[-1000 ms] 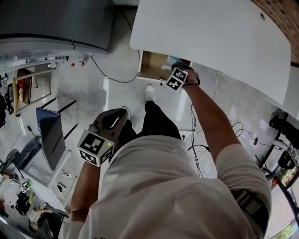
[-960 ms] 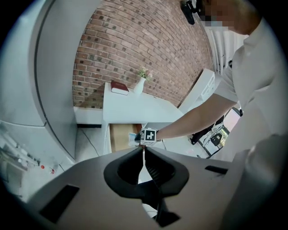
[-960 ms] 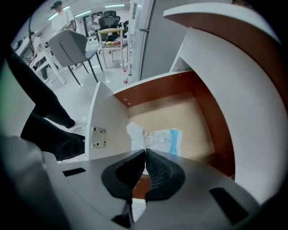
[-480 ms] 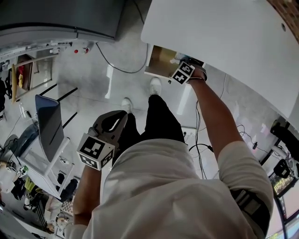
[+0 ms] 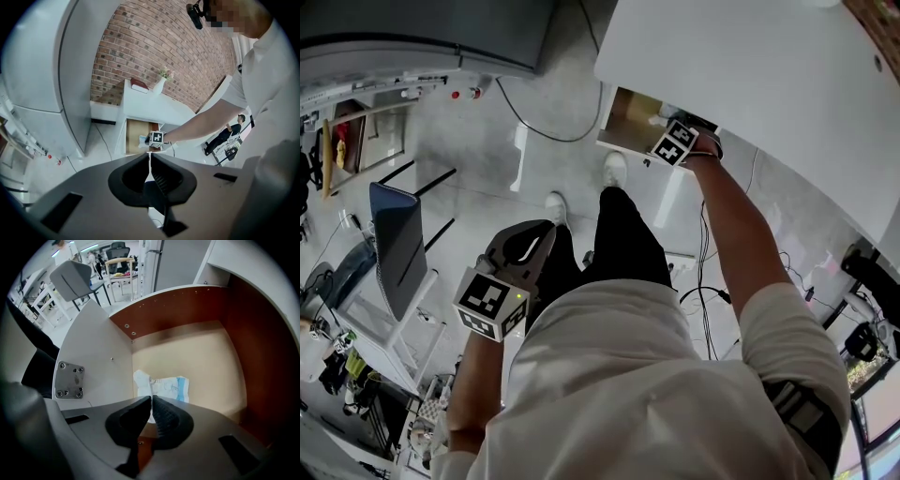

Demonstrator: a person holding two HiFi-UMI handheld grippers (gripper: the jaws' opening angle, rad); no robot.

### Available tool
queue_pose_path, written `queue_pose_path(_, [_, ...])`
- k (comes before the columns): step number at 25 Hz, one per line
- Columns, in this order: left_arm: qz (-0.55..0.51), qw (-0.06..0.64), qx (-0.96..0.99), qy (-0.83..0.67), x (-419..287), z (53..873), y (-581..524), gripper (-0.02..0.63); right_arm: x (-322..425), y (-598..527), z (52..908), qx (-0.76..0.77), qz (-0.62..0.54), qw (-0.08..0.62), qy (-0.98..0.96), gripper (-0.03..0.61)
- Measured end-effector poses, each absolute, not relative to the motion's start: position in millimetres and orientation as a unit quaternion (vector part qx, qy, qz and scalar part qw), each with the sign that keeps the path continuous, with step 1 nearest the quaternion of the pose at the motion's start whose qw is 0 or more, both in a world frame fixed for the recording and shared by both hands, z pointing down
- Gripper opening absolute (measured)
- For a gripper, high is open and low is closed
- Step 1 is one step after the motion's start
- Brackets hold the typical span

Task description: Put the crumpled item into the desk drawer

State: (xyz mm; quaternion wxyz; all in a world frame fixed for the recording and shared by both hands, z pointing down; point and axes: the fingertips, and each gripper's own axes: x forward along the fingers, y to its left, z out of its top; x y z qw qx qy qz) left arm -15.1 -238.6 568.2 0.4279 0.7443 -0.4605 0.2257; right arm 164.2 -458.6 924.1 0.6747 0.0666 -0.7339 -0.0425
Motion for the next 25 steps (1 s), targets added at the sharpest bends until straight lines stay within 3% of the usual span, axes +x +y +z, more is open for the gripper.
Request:
queue_pose_path(8, [0.219,0.428,0.750,-0.454,-21.1,563.1,-236.0,0.032,164.6,-454.6,909.4,0.072,-0.024,0.675,-0.734,0.071])
queue_pose_path(25, [0.188,0.381,0.809,-0.405,-34.5,513.9,-187.8,0.032,157.5,-388.9,790.5,0.154,0.007,0.627,-0.764,0.031])
